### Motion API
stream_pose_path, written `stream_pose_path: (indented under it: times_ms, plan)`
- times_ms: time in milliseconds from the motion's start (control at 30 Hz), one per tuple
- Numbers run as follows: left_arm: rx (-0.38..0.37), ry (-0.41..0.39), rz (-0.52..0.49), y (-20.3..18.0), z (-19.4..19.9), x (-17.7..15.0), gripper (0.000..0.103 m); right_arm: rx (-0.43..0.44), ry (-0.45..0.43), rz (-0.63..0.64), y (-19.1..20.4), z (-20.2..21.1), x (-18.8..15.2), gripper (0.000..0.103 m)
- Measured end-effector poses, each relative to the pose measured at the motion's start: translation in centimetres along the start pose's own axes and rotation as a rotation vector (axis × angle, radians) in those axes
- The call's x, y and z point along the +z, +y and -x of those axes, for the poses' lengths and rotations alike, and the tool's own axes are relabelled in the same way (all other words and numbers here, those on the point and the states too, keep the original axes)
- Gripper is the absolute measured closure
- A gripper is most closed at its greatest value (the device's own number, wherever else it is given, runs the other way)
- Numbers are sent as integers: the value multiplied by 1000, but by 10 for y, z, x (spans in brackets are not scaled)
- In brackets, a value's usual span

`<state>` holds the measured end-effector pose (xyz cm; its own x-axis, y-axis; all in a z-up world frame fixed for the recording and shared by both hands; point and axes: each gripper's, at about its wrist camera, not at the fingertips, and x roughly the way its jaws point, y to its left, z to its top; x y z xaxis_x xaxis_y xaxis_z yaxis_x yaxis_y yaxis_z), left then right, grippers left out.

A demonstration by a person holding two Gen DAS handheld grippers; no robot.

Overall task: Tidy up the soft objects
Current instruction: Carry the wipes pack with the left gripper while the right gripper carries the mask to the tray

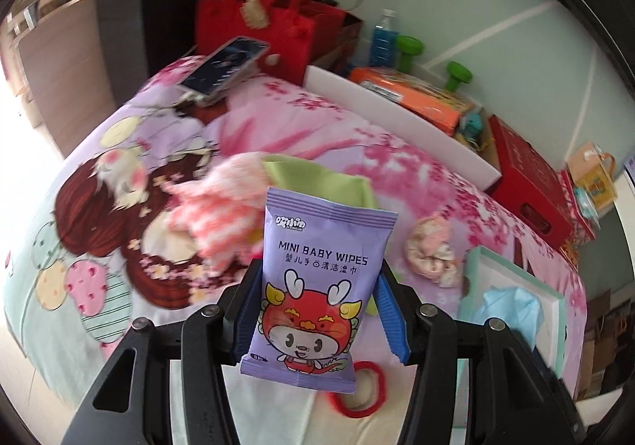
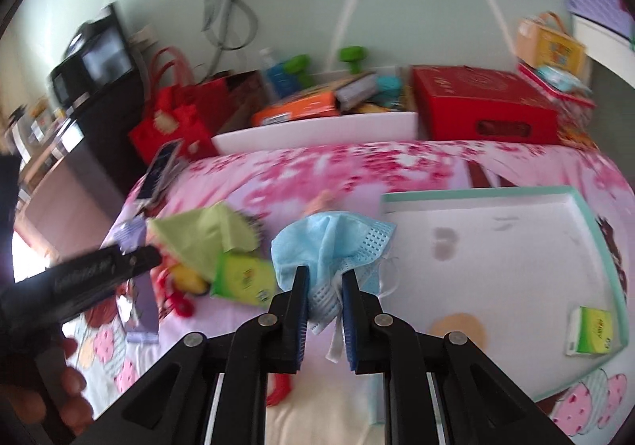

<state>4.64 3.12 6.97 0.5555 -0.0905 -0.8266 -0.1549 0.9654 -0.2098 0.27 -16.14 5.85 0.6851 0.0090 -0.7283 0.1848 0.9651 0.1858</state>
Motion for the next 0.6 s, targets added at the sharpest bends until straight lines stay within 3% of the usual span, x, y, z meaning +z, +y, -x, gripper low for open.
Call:
stream_pose_path:
  times_ms: [200, 333, 600]
  plan:
    - [-45, 30, -88, -35, -15, -7, 48, -80, -42, -75, -38, 0, 19, 87]
    - [-89, 71, -137, -54, -24, -14, 48, -102, -52, -137, -72, 1, 15, 87]
    - [-113, 97, -228, -88, -31, -32, 48, -254, -29, -280, -154, 3, 3, 87]
